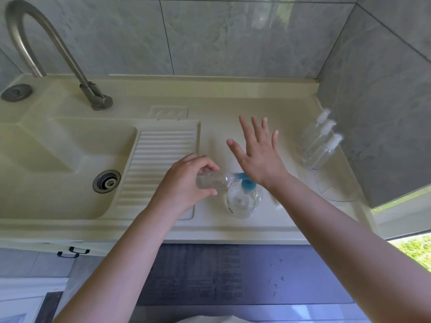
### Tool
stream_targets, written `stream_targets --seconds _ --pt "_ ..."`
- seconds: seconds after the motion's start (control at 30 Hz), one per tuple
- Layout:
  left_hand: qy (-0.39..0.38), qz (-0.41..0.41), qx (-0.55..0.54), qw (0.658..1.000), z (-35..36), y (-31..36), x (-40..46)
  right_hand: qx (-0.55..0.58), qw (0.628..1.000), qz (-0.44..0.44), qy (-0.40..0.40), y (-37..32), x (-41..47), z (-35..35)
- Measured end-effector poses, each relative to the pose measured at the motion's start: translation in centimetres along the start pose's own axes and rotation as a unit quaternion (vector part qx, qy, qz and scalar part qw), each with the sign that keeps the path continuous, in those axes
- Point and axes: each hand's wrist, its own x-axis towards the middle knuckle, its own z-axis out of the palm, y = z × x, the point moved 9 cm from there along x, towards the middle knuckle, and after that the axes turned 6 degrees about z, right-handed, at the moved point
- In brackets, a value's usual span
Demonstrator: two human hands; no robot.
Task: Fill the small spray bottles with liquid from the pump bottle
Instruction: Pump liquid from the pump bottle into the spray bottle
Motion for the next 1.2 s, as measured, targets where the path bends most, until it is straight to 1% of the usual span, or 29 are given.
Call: stream_targets --seconds 0.07,0.13,0.17,0.3,0.37,0.47,0.5,0.57,0.63,0.8,0.87,1.0,1.13,1.2 --pt "0.002 0.002 0.0 1.0 0.0 0.1 0.0 -0.03 0.999 -0.012 -0.001 -0.2 -0.2 0.3" --pt "-0.001 0.001 -0.002 1.0 0.1 0.1 -0.1 -0.037 0.999 0.003 -0.031 0.3 -0.7 1.5" --pt "-0.002 0.0 -0.002 1.0 0.1 0.1 0.0 -0.038 0.999 0.008 -0.034 0.5 -0.6 1.6" --pt "-0.005 -0.001 0.001 1.0 0.1 0.0 0.0 -0.065 0.997 -0.021 0.029 -0.5 -0.2 -0.6" --pt "-0.002 -0.002 0.002 1.0 0.0 0.0 0.1 -0.074 0.996 -0.021 0.039 -0.7 -0.2 -0.7" --pt "-0.003 -0.001 0.001 1.0 0.2 0.1 0.1 -0.03 0.998 0.049 -0.031 0.9 -0.8 1.5" --pt "-0.002 0.0 0.001 1.0 0.1 0.2 0.2 -0.032 0.997 0.057 -0.035 1.1 -0.6 1.7" --pt "-0.004 0.002 0.002 1.0 0.2 0.2 0.1 -0.068 0.997 0.031 -0.01 0.5 -0.5 0.9" --pt "-0.002 0.0 -0.002 1.0 0.1 0.1 0.1 -0.072 0.997 0.016 0.003 0.0 -0.1 0.1" --pt "0.004 -0.002 -0.006 1.0 0.0 -0.1 -0.1 -0.074 0.997 0.025 -0.027 0.3 -0.5 1.4" --pt "0.001 0.002 -0.007 1.0 0.2 0.0 0.0 -0.085 0.996 0.02 -0.022 0.3 -0.3 1.2" --pt "0.003 0.005 -0.008 1.0 0.1 0.2 0.1 -0.059 0.998 0.013 -0.006 0.0 -0.1 0.2" --pt "0.002 0.002 -0.004 1.0 0.1 0.1 0.1 -0.045 0.998 0.035 -0.036 0.6 -0.7 1.7" --pt "0.001 0.001 -0.003 1.0 0.2 0.0 0.1 -0.047 0.998 0.026 -0.018 0.4 -0.5 1.2"
